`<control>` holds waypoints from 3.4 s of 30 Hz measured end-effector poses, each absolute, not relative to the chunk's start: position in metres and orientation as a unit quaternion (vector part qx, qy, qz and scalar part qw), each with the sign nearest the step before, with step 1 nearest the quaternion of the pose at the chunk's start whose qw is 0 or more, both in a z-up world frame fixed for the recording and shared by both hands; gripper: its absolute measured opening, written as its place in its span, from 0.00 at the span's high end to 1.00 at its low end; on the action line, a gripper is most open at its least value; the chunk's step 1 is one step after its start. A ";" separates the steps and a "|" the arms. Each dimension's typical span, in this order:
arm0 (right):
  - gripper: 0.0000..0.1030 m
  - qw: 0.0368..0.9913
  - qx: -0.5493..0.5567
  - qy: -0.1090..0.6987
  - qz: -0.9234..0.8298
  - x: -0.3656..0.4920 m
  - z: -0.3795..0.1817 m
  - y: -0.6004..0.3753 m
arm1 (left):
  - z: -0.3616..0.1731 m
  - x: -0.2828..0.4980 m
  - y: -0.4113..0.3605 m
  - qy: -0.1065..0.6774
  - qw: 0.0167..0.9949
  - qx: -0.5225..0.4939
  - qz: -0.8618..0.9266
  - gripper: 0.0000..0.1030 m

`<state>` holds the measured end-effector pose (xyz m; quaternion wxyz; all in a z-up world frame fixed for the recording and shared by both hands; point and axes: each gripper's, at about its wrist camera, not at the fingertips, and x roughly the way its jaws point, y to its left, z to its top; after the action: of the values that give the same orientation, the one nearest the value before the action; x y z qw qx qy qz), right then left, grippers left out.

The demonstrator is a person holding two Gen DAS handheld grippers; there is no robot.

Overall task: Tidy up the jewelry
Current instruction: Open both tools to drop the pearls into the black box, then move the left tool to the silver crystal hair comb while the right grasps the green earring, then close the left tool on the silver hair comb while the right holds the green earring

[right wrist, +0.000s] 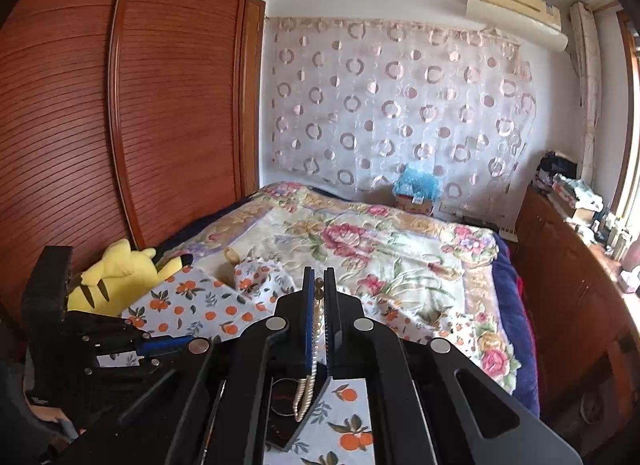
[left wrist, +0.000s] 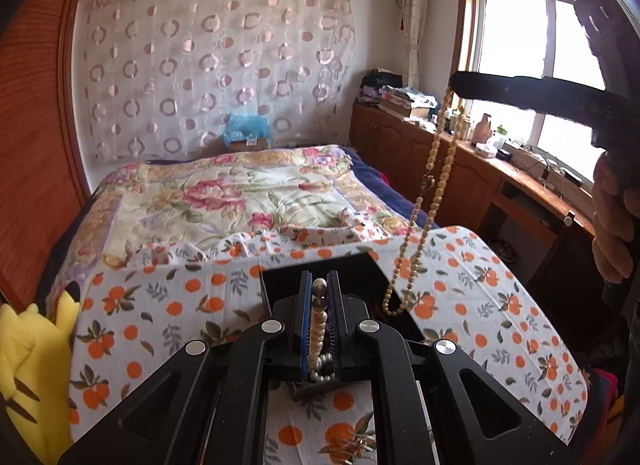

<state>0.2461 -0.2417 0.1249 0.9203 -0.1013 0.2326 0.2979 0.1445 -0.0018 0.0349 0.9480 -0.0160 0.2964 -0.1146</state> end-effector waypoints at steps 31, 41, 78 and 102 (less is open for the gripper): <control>0.74 0.883 -0.137 0.318 0.317 0.200 -0.022 -0.228 | -0.020 0.103 0.010 0.326 0.941 0.005 -0.091 0.47; 0.58 0.871 -0.122 0.332 0.342 0.146 -0.053 -0.243 | -0.027 0.087 0.009 0.324 0.942 0.016 -0.086 0.12; 0.89 0.824 -0.180 0.401 0.358 0.137 -0.098 -0.250 | -0.059 0.044 0.023 0.352 0.932 -0.006 -0.090 0.08; 0.99 0.875 -0.168 0.315 0.327 0.121 -0.029 -0.279 | -0.060 0.040 0.012 0.355 0.929 -0.003 -0.100 0.08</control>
<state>0.1210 -0.2788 -0.0289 0.8749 -0.1676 0.3151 0.3273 0.0400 0.0117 -0.0595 0.9295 -0.0029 0.3549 -0.1005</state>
